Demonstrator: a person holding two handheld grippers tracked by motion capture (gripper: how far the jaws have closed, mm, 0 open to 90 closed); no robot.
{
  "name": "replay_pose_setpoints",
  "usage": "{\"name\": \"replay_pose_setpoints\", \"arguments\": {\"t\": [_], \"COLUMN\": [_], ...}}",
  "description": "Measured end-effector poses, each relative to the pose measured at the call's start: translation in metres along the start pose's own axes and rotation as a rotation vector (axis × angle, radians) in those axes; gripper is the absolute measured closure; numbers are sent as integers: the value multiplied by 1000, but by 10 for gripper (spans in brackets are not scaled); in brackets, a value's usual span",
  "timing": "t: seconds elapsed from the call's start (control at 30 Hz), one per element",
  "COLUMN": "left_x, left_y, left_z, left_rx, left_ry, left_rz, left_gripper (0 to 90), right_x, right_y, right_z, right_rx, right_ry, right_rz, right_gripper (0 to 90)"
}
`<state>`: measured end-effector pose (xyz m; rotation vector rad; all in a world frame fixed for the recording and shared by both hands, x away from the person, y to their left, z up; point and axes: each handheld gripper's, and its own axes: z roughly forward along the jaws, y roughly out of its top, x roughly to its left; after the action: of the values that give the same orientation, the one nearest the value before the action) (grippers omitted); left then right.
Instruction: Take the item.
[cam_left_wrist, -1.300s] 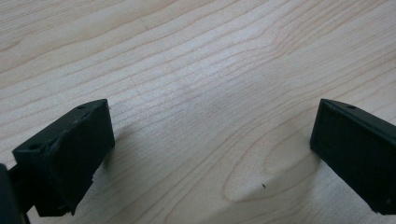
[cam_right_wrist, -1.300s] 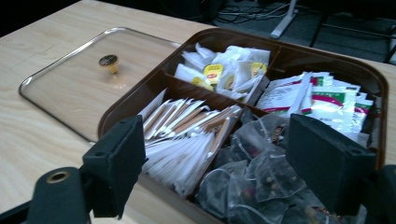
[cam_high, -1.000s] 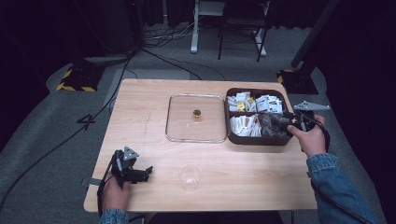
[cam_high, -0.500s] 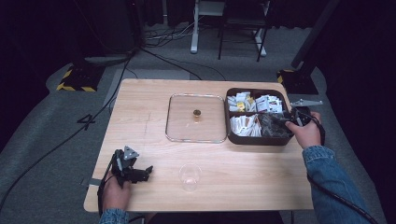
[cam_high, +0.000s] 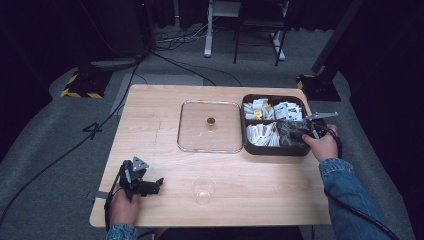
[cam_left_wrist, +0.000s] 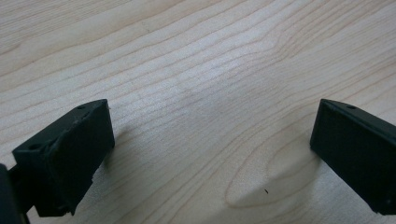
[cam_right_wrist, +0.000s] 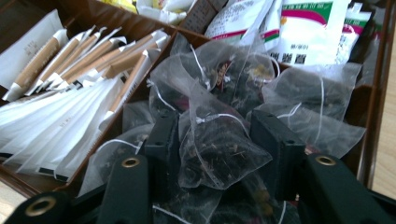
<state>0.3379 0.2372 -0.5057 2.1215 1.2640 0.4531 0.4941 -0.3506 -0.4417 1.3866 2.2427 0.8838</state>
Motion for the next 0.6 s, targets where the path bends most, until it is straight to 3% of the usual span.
{"name": "replay_pose_setpoints", "arguments": {"t": [0.2, 0.47, 0.6], "left_x": [0, 0, 0], "left_y": [0, 0, 0], "left_z": [0, 0, 0], "left_rx": [0, 0, 0], "left_ry": [0, 0, 0], "left_rz": [0, 0, 1], "left_gripper": [1, 1, 0], "right_x": [-1, 0, 0], "right_y": [-1, 0, -1], "right_z": [-3, -7, -12], "right_rx": [-11, -20, -52], "right_ry": [-10, -12, -11], "right_rz": [12, 5, 11], "right_gripper": [669, 710, 735]}}
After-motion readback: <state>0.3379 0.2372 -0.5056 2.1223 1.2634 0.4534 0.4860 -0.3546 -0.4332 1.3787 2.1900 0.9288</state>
